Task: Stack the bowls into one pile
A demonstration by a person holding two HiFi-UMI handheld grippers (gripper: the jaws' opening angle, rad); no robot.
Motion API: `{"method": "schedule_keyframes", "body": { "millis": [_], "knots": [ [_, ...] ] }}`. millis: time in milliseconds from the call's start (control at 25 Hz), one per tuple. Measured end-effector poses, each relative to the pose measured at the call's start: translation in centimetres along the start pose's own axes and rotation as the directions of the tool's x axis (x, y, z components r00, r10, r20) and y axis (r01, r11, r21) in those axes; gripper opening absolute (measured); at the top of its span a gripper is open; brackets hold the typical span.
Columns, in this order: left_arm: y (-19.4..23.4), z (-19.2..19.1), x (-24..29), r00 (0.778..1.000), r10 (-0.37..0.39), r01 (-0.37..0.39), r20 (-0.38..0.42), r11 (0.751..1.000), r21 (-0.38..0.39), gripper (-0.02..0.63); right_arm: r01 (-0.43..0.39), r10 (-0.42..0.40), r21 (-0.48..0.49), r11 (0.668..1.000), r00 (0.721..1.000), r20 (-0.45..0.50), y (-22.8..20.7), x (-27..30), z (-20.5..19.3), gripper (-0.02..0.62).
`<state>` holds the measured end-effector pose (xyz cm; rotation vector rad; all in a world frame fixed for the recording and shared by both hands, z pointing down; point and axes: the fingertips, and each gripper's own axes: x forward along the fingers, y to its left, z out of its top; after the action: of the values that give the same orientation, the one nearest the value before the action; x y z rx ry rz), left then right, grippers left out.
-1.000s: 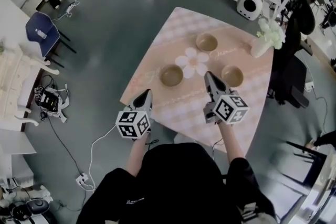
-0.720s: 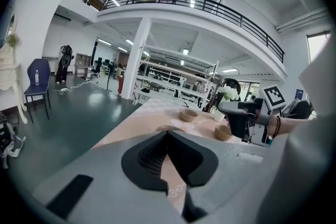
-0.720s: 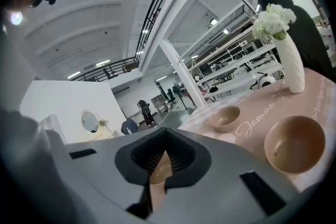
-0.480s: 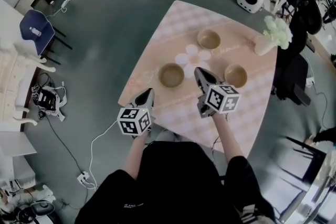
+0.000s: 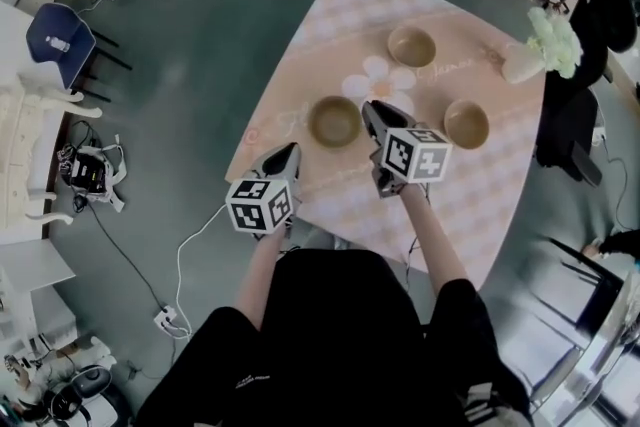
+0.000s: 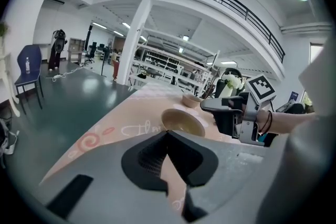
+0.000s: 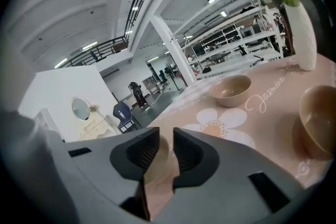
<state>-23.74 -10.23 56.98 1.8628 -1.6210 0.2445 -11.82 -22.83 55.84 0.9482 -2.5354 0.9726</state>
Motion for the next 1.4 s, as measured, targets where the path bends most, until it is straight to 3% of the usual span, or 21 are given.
{"method": "schedule_keyframes", "body": {
  "millis": [40, 520, 920, 1400],
  "knots": [
    [0.0, 0.0, 0.2, 1.0, -0.003, 0.003, -0.004, 1.0, -0.002, -0.003, -0.008, 0.008, 0.017, 1.0, 1.0, -0.011, 0.1, 0.4, -0.2, 0.088],
    [0.3, -0.5, 1.9, 0.999, -0.033, 0.033, -0.038, 0.999, -0.014, -0.003, 0.005, 0.002, 0.044, 0.999, 0.989, -0.145, -0.3, 3.7, -3.3, 0.121],
    [0.9, -0.5, 2.1, 0.998, -0.037, 0.036, -0.046, 0.999, -0.02, -0.003, 0.063, -0.054, 0.035, 0.997, 0.976, -0.212, -0.7, 4.7, -4.8, 0.021],
    [1.0, 0.6, 1.8, 0.996, -0.086, 0.086, -0.035, 0.996, 0.001, -0.003, 0.106, -0.094, 0.095, 0.99, 0.988, -0.121, -1.1, 2.8, -2.6, 0.008]
  ]
}}
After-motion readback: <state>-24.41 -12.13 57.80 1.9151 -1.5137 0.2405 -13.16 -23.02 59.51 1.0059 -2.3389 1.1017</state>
